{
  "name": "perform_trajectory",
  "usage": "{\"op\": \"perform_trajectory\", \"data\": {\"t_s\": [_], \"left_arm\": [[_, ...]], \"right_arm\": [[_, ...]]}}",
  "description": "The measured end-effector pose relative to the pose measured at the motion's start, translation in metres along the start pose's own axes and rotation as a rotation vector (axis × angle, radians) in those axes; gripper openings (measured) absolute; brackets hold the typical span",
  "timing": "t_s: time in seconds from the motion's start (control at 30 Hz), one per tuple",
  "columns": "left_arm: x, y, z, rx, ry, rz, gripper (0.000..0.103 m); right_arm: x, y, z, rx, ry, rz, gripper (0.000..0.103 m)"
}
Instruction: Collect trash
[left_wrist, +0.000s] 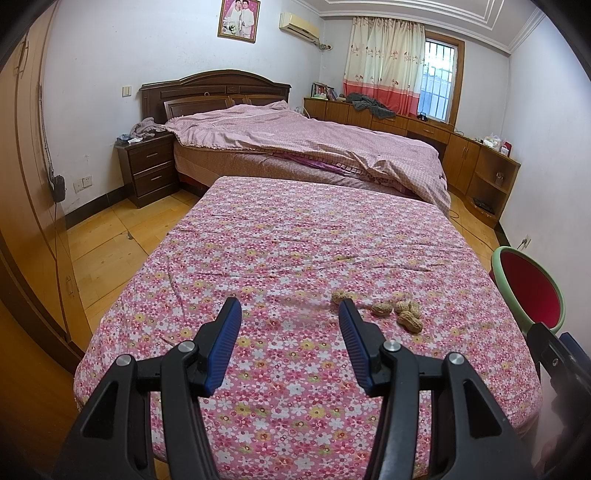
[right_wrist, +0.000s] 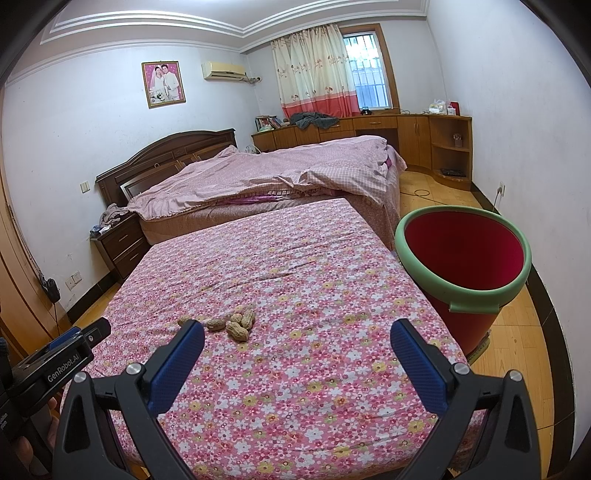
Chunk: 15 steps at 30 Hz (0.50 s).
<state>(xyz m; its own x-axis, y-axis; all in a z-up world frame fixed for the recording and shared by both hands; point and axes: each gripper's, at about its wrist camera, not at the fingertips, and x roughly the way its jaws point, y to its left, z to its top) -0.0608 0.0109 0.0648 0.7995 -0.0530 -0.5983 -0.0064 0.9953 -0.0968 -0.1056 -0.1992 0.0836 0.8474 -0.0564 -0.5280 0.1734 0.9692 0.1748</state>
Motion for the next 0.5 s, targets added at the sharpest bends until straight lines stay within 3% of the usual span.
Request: {"op": "perform_trajectory", "data": {"t_s": [0.5], "left_arm": [[-0.0015,-0.0004,0.0008,0.001,-0.002,0.001,0.055]], "right_arm": [[-0.0003,-0.0003,0.0002,0.000,-0.001,0.000,0.103]]}}
